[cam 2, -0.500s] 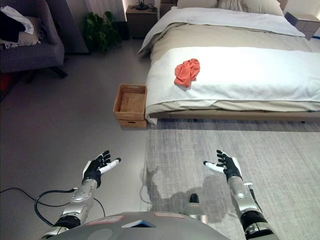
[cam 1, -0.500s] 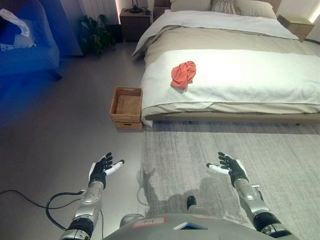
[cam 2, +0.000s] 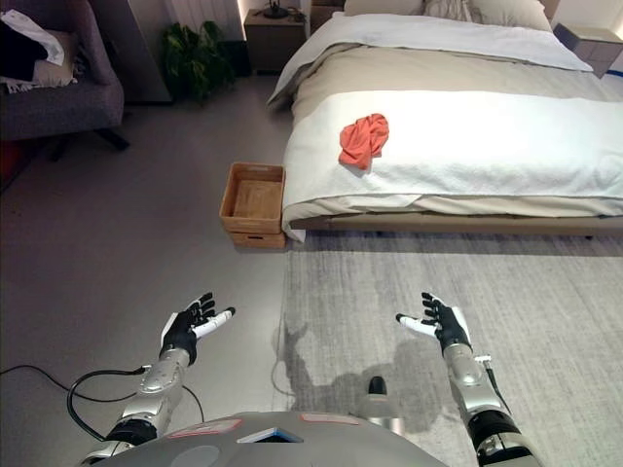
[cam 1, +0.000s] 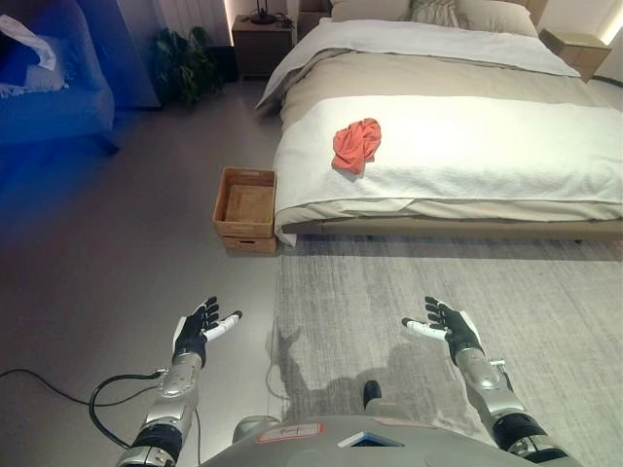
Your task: Put the clothes on the bed into the basket.
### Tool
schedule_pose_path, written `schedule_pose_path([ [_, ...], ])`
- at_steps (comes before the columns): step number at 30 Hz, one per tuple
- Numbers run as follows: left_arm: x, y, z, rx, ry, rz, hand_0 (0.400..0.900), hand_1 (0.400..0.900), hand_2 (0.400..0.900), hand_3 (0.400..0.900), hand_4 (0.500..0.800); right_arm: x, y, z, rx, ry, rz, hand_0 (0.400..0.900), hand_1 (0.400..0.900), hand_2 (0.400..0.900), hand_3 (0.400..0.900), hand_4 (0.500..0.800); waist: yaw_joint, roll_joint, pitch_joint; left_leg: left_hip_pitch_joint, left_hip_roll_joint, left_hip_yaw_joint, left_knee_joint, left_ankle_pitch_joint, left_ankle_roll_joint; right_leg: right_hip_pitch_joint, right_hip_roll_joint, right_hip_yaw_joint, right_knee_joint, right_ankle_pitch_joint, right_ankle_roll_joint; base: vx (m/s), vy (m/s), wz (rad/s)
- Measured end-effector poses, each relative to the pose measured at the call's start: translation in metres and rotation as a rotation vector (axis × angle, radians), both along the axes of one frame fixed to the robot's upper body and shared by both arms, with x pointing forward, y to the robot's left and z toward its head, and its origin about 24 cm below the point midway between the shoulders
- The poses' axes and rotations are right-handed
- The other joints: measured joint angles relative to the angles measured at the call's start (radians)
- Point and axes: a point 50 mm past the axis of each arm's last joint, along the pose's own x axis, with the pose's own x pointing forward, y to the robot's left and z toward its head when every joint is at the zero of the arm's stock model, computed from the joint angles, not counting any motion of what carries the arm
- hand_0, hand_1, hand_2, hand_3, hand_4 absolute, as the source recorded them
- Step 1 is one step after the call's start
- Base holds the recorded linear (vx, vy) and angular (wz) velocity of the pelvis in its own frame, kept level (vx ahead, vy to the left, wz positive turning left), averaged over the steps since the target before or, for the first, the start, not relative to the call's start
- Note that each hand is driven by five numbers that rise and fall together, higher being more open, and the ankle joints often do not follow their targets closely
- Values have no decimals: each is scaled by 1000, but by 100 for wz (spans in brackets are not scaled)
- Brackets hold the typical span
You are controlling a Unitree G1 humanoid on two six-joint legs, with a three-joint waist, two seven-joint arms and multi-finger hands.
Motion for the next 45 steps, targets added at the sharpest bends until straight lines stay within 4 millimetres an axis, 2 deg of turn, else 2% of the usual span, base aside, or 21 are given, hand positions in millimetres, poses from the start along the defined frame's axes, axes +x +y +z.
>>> schedule_pose_path([
  [10,0,-1,0,0,1,-5,900,900,900,900,800,0,4,-2,13,1,-3,900,900,900,900,800,-1,-13,16,7,-38,3,-10,-5,14,-19,-33,24,30,-3,-1,-10,96,-1],
  [14,1,-1,0,0,0,-5,900,900,900,900,800,1,6,-2,19,1,-5,900,900,900,900,800,2,-23,29,8,-66,1,-9,-11,35,-29,-63,29,60,-6,3,29,210,3],
  [16,2,-2,0,-3,-2,-11,900,900,900,900,800,1,6,-2,20,-2,-9,900,900,900,900,800,-2,-31,40,12,-91,-5,-6,-26,61,-50,-91,31,117,-27,17,-34,262,8],
  [17,4,-2,1,-2,-6,-16,900,900,900,900,800,1,7,-2,28,-4,-18,900,900,900,900,800,-1,-53,50,15,-136,-8,19,-50,81,-76,-125,57,171,-32,21,-52,257,3],
  [18,8,-3,3,-2,-15,-18,900,900,900,900,800,6,7,-1,33,-17,-25,900,900,900,900,800,0,-61,80,7,-167,-13,72,-68,108,-112,-146,86,258,-14,23,-56,222,-10],
  [19,9,-4,2,-4,-11,-20,900,900,900,900,800,8,8,0,35,-19,-25,900,900,900,900,800,2,-57,94,-2,-169,-14,94,-92,112,-145,-154,100,313,7,24,-30,138,-7],
  [20,7,-2,2,1,-4,-17,900,900,900,900,800,3,11,-4,47,-2,-26,900,900,900,900,800,2,-61,93,-5,-199,-1,135,-107,126,-158,-163,101,333,62,18,26,214,-6],
  [21,8,1,3,10,-5,-18,900,900,900,900,800,7,14,-3,59,-13,-28,900,900,900,900,800,3,-63,110,-18,-201,-10,159,-118,148,-176,-177,98,365,74,9,104,88,1],
  [23,8,5,4,20,0,-16,900,900,900,900,800,-3,20,-9,83,19,-30,900,900,900,900,800,1,-53,107,-25,-198,-11,157,-126,148,-198,-169,70,416,89,2,192,32,2],
  [25,7,8,4,26,4,-8,900,900,900,900,800,-6,21,-11,95,31,-25,900,900,900,900,800,-2,-50,108,-39,-195,-11,156,-114,168,-235,-171,45,440,67,24,289,-70,11],
  [26,5,10,3,28,11,-3,900,900,900,900,800,-6,21,-11,97,32,-27,900,900,900,900,800,-11,-53,108,-34,-197,-14,152,-111,172,-236,-172,43,421,45,51,237,-57,18],
  [27,3,11,2,29,20,3,900,900,900,900,800,-6,21,-11,98,33,-30,900,900,900,900,800,-26,-51,109,-34,-194,-20,153,-111,173,-215,-170,40,353,28,73,270,-62,22],
  [29,2,14,2,36,27,6,900,900,900,900,800,-9,21,-12,105,37,-44,900,900,900,900,800,-41,-68,114,-29,-197,-34,137,-115,152,-178,-173,46,244,9,81,221,-38,16],
  [30,0,18,4,47,29,10,900,900,900,900,800,-13,24,-15,116,50,-51,900,900,900,900,800,-42,-93,99,-21,-204,-43,129,-112,136,-120,-173,34,163,-62,81,156,-7,12],
  [31,0,20,3,52,37,11,900,900,900,900,800,-14,24,-17,118,63,-61,900,900,900,900,800,-54,-108,105,-7,-208,-54,131,-114,114,-97,-171,34,137,-72,76,193,-22,12],
  [35,-4,2,-4,2,46,7,900,900,900,900,800,-11,6,-11,75,47,-85,900,900,900,900,800,-76,-66,112,-24,-179,-68,226,-150,89,-88,-122,27,150,-56,72,177,-59,3],
  [38,-1,3,-3,10,37,17,900,900,900,900,800,-11,6,-11,77,46,-86,900,900,900,900,800,-82,-72,96,-9,-172,-88,181,-164,94,-130,-103,49,173,-43,64,214,-95,1],
  [40,1,3,-2,18,32,26,900,900,900,900,800,-11,7,-11,80,47,-84,900,900,900,900,800,-83,-77,91,2,-170,-133,152,-160,89,-158,-98,45,214,-6,49,256,-90,16],
  [42,8,-2,-2,1,19,27,900,900,900,900,800,-6,2,-8,65,34,-87,900,900,900,900,800,-105,-45,111,21,-154,-171,143,-149,85,-248,-93,30,384,-15,54,265,-100,43],
  [43,8,-5,-3,-4,21,26,900,900,900,900,800,-4,0,-6,64,26,-91,900,900,900,900,800,-116,-24,104,8,-134,-182,137,-150,85,-306,-88,-3,398,-60,50,322,-156,50],
  [45,12,-1,0,0,6,47,900,900,900,900,800,-7,1,-8,71,33,-97,900,900,900,900,800,-147,-23,84,-1,-112,-206,128,-218,102,-327,-80,-15,316,-60,48,271,-147,48],
])
